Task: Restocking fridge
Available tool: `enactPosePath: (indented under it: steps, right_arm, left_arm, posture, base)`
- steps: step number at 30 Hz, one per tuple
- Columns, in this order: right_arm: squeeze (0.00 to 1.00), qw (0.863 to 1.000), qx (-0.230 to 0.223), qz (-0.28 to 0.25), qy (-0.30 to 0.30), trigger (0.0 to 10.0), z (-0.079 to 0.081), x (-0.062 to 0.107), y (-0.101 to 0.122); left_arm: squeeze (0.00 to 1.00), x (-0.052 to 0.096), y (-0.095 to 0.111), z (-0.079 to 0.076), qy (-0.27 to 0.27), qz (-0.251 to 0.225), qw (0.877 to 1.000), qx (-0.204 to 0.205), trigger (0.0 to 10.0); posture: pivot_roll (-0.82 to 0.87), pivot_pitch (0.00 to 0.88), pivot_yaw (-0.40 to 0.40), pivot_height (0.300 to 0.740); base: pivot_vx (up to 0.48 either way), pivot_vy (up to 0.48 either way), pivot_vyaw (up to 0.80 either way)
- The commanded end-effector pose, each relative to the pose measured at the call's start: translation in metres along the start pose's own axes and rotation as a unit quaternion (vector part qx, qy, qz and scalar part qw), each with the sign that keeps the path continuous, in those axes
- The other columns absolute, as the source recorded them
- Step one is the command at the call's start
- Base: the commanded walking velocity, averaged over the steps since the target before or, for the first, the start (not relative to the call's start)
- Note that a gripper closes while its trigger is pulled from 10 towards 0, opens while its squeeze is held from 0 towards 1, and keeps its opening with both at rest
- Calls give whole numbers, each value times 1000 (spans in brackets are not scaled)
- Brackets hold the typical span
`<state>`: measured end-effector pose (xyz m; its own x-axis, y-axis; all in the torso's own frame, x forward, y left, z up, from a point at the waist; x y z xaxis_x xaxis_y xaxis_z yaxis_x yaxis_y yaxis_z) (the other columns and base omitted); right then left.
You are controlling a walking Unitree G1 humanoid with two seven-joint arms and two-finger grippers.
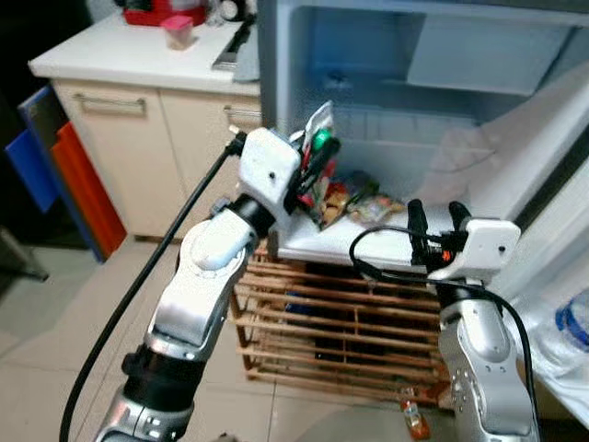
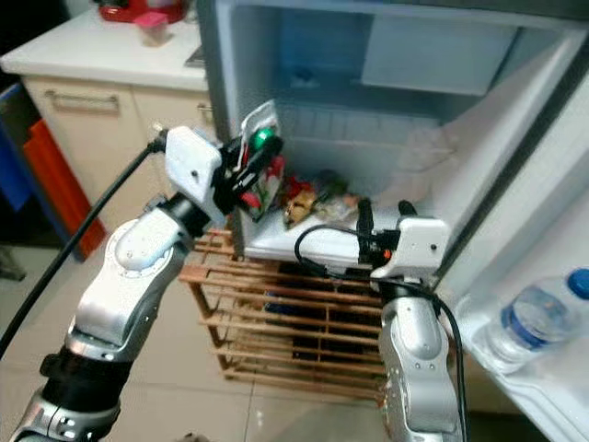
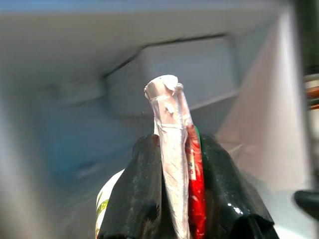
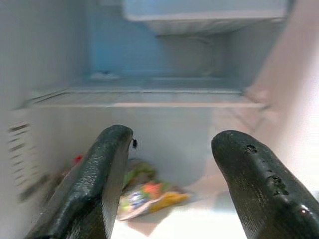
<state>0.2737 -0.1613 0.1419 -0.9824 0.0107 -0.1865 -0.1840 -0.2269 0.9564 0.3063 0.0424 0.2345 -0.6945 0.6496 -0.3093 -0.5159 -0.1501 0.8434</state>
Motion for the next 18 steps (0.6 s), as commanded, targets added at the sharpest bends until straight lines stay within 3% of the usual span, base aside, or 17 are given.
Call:
enactPosePath:
  steps: [1,5,18]
  right_arm:
    - [0,1000,-1,2,-4,10000,-3,0,-2]
    - [0,1000,1,5,-2,10000,-4,0,-6]
    - [0,1000,5,13,2,10000,-5,2,-11]
  left_arm:
    - [0,-6,2,-8,-23,-8,1000,1,10000]
    - [0,-18,9,-19,-49,-29,998,19,10000]
    - [0,-24,7,-15,-18,-25,999,28,10000]
  posture:
    - [-77,0,20,740]
    - [-85,0,24,740]
    - [-97,0,24,740]
  base:
    - [465,0,0]
    - [464,0,0]
    - [456,0,0]
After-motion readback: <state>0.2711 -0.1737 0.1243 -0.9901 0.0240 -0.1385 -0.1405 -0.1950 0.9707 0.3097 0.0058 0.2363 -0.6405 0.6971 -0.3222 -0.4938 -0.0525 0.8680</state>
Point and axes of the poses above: a point about 5 cm out from each wrist's last joint towards the gripper, its own x axis pointing back from the gripper into the wrist, its own y axis along the axis of the wrist's last joint, z = x × y, the point moved 2 cm from there along -x, pointing out of the wrist towards the gripper, and after that the axes turned 10 degrees about -x, right-handed, at the moved point
